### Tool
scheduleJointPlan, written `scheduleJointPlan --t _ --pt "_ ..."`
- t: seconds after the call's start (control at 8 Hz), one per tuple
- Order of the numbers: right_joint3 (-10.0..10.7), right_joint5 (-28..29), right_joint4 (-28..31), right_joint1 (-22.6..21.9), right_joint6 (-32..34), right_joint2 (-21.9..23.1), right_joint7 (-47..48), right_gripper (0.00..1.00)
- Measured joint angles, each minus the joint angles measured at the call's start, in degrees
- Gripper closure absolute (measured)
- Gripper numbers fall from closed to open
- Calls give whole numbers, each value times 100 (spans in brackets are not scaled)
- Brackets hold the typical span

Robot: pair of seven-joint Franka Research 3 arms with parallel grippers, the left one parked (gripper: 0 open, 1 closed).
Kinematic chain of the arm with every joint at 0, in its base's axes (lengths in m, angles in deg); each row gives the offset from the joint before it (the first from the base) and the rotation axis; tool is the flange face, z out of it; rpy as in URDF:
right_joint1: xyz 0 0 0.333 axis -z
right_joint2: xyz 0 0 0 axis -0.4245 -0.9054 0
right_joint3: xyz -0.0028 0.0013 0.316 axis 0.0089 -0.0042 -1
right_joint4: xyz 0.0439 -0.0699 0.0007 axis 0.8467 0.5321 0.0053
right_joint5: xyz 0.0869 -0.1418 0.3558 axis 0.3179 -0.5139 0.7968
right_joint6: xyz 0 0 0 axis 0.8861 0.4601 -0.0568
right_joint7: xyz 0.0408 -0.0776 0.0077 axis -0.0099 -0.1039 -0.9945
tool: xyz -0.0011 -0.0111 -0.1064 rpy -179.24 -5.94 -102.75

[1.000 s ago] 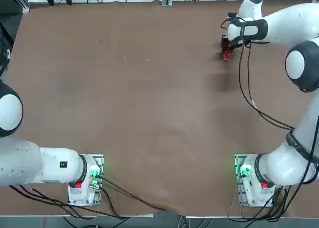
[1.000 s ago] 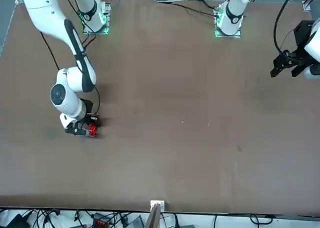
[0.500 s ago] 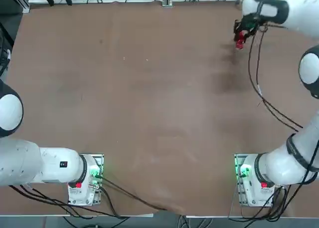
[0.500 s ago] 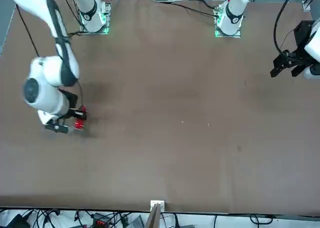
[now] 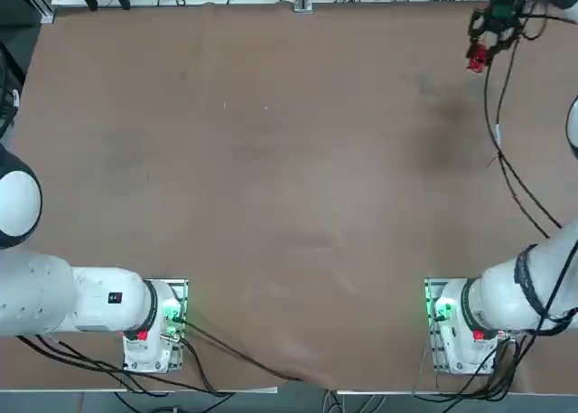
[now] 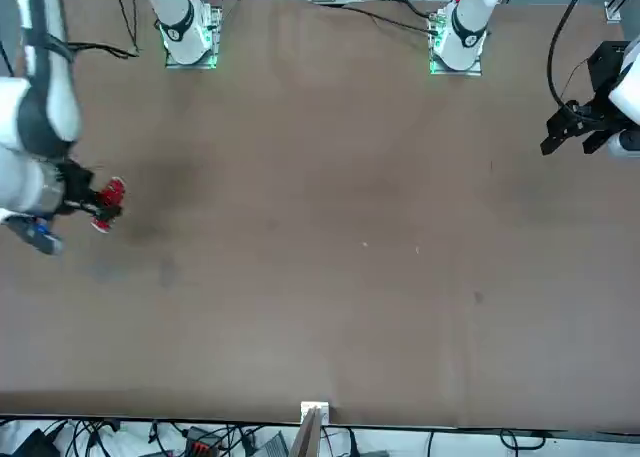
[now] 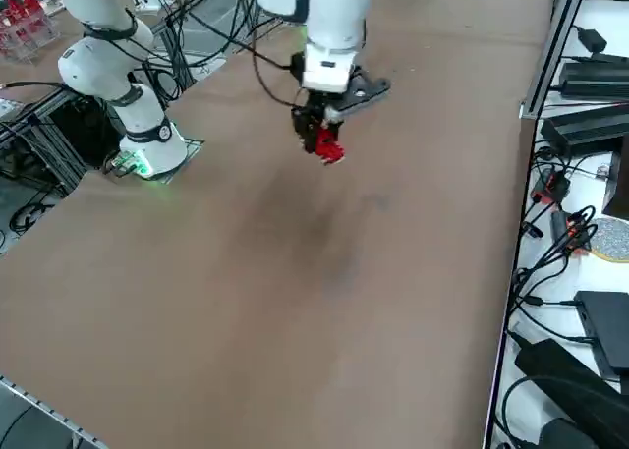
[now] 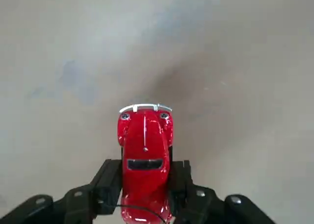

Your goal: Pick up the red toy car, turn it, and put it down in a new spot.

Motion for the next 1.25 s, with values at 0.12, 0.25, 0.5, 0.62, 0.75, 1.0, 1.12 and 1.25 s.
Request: scheduleJointPlan --t 0.12,0.25,0.5,0.62,0.75,1.0,1.12,1.25 --pt "5 2 -2 344 -248 -113 477 48" --pt "8 5 -13 632 -655 -301 1062 48" --pt "11 2 -486 1089 -1470 -978 2362 48" --pt "11 2 -1013 1341 -1586 -1434 2729 48" --pt "19 2 -1615 1587 -1640 -1932 2882 48" --pt "40 3 -2457 1907 -2066 -2841 2935 48" --pt "43 4 -2624 1979 -2392 -3190 2970 48" --pt "46 4 -2702 2033 -2676 -3456 2995 48"
